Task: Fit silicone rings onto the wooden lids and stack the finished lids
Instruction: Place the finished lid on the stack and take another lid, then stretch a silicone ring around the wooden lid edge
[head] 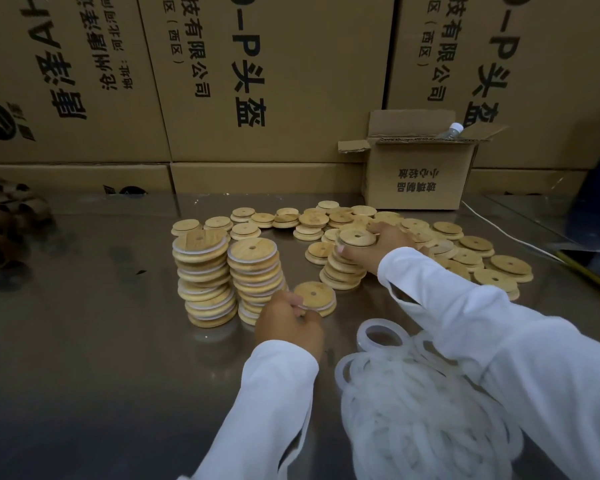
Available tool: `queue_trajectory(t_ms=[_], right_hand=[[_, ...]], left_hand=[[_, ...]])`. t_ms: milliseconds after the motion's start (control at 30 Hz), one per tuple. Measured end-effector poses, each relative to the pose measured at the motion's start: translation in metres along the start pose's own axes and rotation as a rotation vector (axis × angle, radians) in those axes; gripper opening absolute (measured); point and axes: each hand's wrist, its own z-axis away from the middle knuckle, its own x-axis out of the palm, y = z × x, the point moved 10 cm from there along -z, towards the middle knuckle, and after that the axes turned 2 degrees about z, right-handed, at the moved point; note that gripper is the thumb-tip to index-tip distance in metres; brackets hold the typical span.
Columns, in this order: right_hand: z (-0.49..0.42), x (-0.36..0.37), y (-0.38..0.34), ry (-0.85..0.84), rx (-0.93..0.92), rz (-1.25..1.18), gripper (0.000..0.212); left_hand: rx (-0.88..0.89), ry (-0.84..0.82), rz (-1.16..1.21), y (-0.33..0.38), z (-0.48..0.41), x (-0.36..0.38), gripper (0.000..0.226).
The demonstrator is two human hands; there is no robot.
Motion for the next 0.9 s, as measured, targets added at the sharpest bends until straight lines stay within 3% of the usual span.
queue_trajectory(t_ms=[133, 233, 333, 400, 467, 533, 600, 667, 733, 900], right_hand=[[0.011, -0.024, -0.009, 0.177, -0.061, 0.198, 0.059], [0.036, -0.047, -0.017, 0.247, -0.16, -0.044, 0.053], [0.076, -0.055, -0.03, 0.166, -0.379, -0.193, 0.063], [0.109, -0.054, -0.037, 0.134, -0.548, -0.098, 0.071], [0.133, -0.053, -0.036, 0.167, -0.65, 0.062, 0.075], [0.139, -0.051, -0.024, 0.139, -0.648, 0.059, 0.073], [0.133, -0.047, -0.002, 0.005, -0.542, -0.215, 0.067], [0.118, -0.047, 0.028, -0.049, -0.39, -0.477, 0.044], [0.103, -0.052, 0.059, -0.019, -0.309, -0.458, 0.012], [0.092, -0.04, 0.09, -0.163, -0.335, -0.247, 0.02]], left_hand=[[0.07, -0.005, 0.08, 0.011, 0.004, -0.002, 0.011], [0.073, -0.053, 0.173, 0.017, 0.007, 0.005, 0.006], [-0.078, -0.253, 0.585, 0.018, 0.013, 0.028, 0.019], [-0.109, -0.406, 0.725, 0.026, 0.022, 0.041, 0.035], [-0.114, -0.515, 0.772, 0.031, 0.035, 0.05, 0.036], [-0.105, -0.555, 0.753, 0.034, 0.044, 0.057, 0.023], [-0.107, -0.537, 0.712, 0.033, 0.045, 0.059, 0.019], [-0.136, -0.516, 0.708, 0.028, 0.044, 0.061, 0.017], [-0.189, -0.494, 0.771, 0.022, 0.042, 0.061, 0.014], [-0.197, -0.488, 0.852, 0.022, 0.04, 0.063, 0.018]])
